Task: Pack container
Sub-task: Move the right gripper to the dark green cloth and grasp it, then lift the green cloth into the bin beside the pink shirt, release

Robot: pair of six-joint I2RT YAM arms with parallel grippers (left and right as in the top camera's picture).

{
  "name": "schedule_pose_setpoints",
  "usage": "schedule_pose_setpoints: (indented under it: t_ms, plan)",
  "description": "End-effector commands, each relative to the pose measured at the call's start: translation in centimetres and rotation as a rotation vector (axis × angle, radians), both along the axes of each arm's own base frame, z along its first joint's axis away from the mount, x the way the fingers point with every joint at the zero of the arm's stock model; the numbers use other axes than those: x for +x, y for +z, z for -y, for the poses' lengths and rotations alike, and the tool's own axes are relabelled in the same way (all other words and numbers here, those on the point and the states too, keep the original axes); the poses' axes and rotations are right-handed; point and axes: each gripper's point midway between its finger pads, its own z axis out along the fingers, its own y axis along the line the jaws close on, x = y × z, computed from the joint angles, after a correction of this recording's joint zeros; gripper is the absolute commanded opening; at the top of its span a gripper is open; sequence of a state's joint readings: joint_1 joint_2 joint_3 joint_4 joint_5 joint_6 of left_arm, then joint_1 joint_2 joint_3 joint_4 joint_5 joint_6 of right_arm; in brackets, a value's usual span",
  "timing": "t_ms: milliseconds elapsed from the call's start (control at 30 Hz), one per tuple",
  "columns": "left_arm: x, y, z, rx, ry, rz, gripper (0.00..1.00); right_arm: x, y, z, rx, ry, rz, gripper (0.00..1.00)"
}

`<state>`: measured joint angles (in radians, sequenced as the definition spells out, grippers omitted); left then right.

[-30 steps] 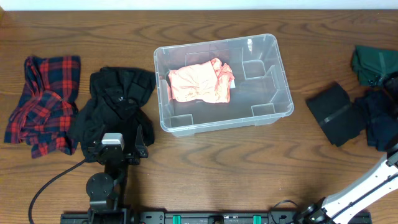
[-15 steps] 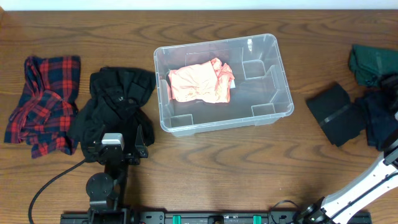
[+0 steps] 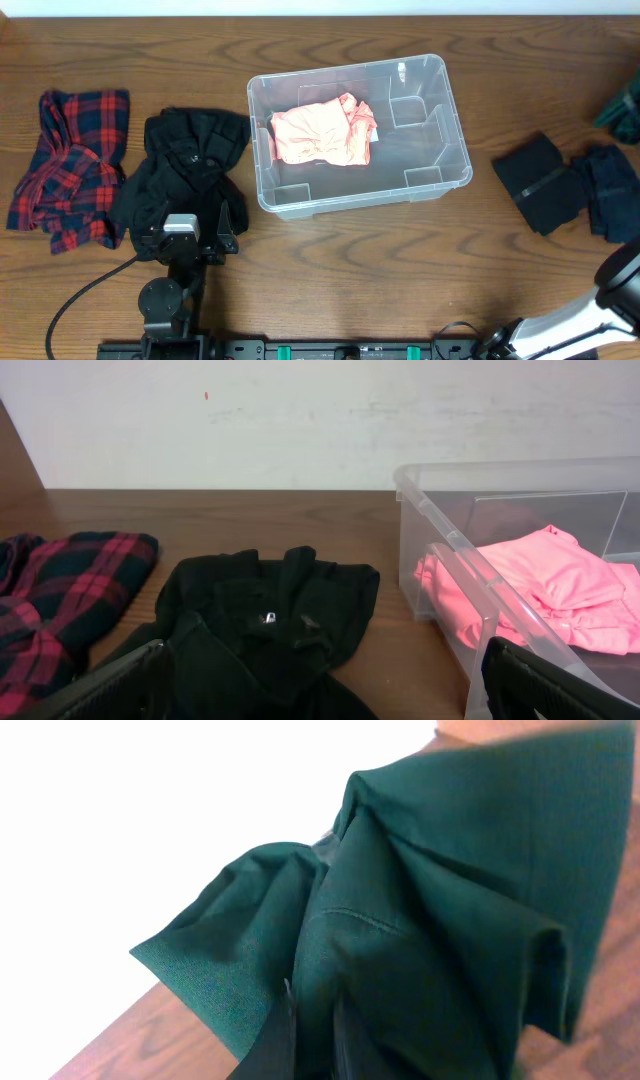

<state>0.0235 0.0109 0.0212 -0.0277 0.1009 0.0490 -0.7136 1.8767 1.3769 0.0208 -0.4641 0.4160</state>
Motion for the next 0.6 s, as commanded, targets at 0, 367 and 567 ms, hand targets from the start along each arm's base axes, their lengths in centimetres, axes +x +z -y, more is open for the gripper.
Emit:
schedule_pose_setpoints:
  t_ms: [0,367,567]
  plan:
    - [-0.1,-1.6,0.2,-0.005,-0.011,-0.048,0.98,0.9,3.8,-3.7,-0.028,0.106,0.059,0.01]
    - [-0.1,-1.6,0.2,-0.005,-0.011,-0.048,0.98,1.5,13.4,-16.7,0.031,0.362,0.221,0.01]
    - [-0.1,-1.6,0.2,-0.005,-0.011,-0.047,0.98,0.6,18.3,-26.3,0.13,0.53,0.305,0.01]
